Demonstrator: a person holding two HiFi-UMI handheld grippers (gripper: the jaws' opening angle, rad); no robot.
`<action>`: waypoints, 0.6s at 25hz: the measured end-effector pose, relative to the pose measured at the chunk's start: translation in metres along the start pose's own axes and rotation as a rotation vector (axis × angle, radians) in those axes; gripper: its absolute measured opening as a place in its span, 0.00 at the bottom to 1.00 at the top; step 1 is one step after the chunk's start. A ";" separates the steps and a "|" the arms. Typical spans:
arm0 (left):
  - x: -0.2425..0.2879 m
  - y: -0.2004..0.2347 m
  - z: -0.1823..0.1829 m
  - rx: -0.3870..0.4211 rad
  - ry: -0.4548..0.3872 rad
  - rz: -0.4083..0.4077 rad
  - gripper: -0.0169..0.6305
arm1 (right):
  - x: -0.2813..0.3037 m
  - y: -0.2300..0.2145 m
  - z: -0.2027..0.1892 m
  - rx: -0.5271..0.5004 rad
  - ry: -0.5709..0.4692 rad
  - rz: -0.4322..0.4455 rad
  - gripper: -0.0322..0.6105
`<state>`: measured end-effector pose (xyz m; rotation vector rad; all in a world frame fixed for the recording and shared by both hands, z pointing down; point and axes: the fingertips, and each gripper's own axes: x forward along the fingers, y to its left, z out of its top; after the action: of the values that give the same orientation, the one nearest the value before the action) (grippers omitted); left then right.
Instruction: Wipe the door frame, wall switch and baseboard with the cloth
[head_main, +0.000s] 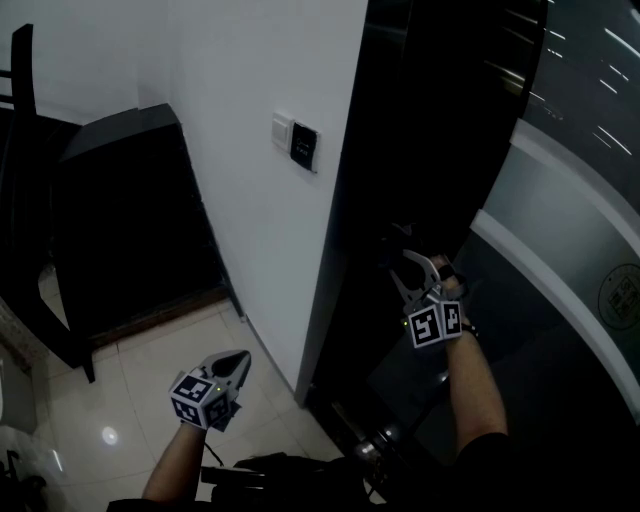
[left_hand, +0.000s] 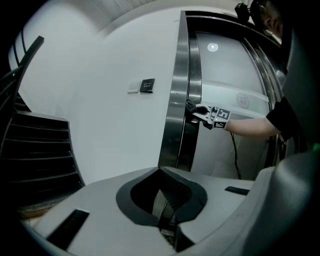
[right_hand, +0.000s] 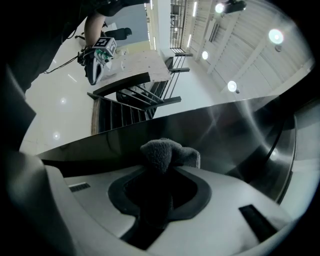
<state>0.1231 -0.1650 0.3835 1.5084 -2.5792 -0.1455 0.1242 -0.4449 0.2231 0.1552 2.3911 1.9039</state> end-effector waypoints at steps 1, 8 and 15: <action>-0.001 0.000 -0.002 0.000 0.005 0.002 0.03 | 0.001 0.004 -0.001 0.012 -0.001 0.001 0.18; -0.002 0.000 -0.008 -0.008 0.021 0.013 0.03 | 0.001 0.036 -0.011 0.053 0.009 0.042 0.18; -0.009 0.004 -0.015 -0.011 0.040 0.024 0.03 | 0.000 0.066 -0.022 0.079 0.022 0.081 0.18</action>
<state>0.1266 -0.1555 0.3978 1.4614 -2.5601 -0.1255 0.1235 -0.4517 0.2920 0.2408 2.5124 1.8543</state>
